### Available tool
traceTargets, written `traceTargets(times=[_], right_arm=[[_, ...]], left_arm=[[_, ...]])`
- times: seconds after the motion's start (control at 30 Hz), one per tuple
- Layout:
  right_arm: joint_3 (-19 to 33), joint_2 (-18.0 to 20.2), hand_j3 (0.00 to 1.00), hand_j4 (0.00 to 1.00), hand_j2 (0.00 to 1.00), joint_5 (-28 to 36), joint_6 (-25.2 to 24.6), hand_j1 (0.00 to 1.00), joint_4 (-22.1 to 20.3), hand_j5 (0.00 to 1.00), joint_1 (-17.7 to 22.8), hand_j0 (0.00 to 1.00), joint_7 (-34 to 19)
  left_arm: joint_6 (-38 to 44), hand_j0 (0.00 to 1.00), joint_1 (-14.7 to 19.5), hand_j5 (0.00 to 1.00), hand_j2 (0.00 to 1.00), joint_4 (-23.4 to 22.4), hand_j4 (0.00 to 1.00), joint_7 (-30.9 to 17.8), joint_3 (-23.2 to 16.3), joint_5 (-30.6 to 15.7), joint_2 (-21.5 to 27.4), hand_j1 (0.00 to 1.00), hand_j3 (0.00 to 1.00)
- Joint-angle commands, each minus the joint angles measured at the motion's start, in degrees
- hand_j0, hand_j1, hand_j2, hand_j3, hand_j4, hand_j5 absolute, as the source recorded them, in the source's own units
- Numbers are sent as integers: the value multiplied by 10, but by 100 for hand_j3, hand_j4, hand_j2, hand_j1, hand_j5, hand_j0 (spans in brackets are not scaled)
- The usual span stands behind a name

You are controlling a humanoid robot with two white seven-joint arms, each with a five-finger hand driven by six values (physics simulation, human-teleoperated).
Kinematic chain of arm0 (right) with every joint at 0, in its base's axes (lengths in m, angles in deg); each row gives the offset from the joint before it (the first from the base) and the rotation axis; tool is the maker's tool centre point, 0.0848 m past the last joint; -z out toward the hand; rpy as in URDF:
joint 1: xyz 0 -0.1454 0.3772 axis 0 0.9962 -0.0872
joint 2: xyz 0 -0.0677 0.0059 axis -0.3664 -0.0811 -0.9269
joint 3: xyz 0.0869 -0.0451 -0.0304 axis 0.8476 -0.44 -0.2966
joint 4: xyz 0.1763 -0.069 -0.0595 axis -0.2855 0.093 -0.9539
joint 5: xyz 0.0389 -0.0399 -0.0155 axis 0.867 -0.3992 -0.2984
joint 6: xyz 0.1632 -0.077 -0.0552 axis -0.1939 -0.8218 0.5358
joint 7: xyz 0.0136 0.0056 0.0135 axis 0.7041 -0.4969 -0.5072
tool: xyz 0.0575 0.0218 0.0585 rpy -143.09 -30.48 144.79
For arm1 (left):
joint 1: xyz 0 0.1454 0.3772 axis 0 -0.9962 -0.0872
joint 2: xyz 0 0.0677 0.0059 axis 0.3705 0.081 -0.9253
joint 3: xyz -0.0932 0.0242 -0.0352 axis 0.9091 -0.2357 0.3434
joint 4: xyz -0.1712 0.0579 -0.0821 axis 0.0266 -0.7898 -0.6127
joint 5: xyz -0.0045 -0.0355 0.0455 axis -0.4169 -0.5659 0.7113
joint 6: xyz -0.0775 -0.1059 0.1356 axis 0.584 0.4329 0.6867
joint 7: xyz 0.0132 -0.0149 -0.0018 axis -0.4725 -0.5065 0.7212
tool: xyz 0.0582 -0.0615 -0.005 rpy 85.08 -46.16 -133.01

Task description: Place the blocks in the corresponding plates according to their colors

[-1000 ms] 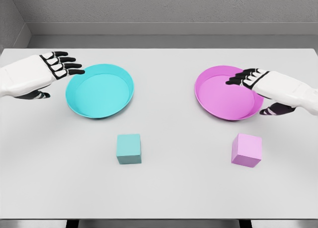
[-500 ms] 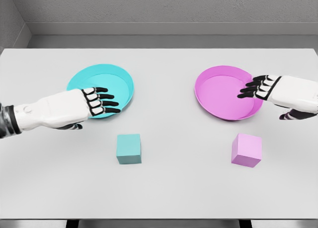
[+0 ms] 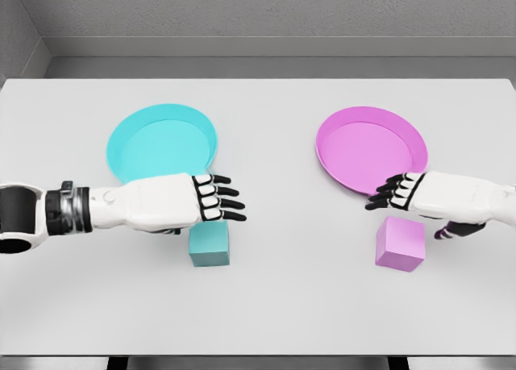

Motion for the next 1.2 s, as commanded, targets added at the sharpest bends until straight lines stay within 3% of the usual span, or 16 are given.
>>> traceTargets(times=[0.0, 0.1, 0.57, 0.67, 0.8, 1.07, 1.17], right_arm=[[-10, -3, 100, 100, 100, 3, -1, 100, 1, 100, 0, 100, -6], [-16, -3, 100, 100, 100, 0, -1, 100, 1, 100, 1, 100, -13], [-44, -28, 100, 100, 100, -56, -1, 100, 1, 100, -2, 100, -13], [-45, -28, 76, 76, 76, -67, -1, 76, 1, 76, -2, 76, -13], [-47, -28, 59, 59, 59, -77, -1, 59, 1, 59, -2, 59, -13], [-42, -28, 53, 53, 53, -76, -1, 53, 1, 53, -9, 53, -13], [-40, -28, 53, 53, 53, -74, -1, 53, 1, 53, -23, 53, -12]], left_arm=[[0, 100, 1, 100, 100, 0, 100, -6, -23, 13, -5, 100, 100], [0, 100, 9, 100, 100, 0, 100, -6, -24, 40, -3, 100, 100], [0, 100, 20, 100, 100, 0, 100, -23, -42, 68, -2, 100, 100], [0, 100, 24, 100, 100, 0, 100, -23, -46, 68, -6, 100, 100], [0, 100, 26, 100, 100, 0, 100, -39, -49, 68, -10, 100, 100], [0, 100, 31, 100, 100, 0, 100, -40, -50, 71, -17, 100, 100], [0, 90, 34, 90, 90, 0, 90, -48, -55, 70, -17, 90, 90]])
